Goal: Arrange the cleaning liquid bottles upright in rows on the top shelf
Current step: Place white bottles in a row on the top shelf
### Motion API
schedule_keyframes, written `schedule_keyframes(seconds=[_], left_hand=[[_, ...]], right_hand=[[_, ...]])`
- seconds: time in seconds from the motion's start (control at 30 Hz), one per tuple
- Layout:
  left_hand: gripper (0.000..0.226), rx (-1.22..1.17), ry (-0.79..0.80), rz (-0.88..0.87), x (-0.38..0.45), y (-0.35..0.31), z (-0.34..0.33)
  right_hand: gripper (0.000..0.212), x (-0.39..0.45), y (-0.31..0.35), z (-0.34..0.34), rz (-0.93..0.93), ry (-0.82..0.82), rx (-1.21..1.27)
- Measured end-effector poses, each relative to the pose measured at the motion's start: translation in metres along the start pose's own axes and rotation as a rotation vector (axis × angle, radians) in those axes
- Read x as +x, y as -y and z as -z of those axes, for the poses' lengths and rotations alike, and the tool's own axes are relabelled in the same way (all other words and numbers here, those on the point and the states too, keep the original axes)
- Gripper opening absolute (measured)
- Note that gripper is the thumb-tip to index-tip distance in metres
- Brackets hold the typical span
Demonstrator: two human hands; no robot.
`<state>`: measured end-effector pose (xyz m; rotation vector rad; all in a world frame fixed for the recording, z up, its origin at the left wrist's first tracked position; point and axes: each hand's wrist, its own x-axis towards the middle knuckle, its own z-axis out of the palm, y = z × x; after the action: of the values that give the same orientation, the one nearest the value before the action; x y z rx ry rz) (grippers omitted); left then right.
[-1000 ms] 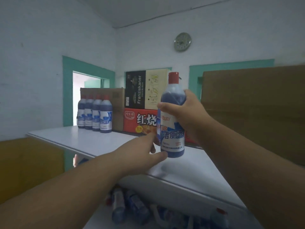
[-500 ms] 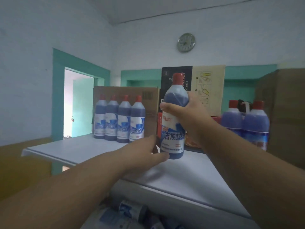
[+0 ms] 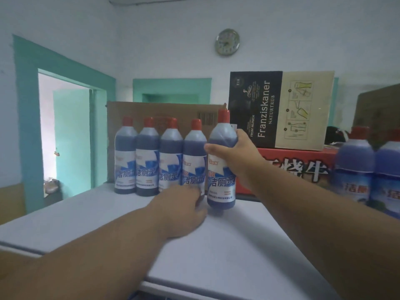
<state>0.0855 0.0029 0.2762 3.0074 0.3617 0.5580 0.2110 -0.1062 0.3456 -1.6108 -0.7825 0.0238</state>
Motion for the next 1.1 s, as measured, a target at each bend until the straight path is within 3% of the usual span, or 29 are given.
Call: schedule_keyframes(seconds=[0.13,0.33,0.5,1.1], left_hand=[[0.015,0.002,-0.046,-0.071,-0.003,0.005,-0.007],[0.019,0.019,-0.03,-0.06,0.0,0.009,-0.012],[0.016,-0.018,-0.033,-0.048,-0.001,0.009,-0.01],[0.021,0.006,-0.022,-0.019,0.001,0.008,-0.012]], right_hand=[[0.072,0.007,-0.015,-0.007,0.003,-0.033,-0.03],[0.063,-0.001,-0.021,0.005,0.0,0.022,-0.118],[0.073,-0.015,-0.033,0.009,0.024,0.042,-0.333],[0.06,-0.009,-0.042,-0.008,0.065,-0.094,-0.381]])
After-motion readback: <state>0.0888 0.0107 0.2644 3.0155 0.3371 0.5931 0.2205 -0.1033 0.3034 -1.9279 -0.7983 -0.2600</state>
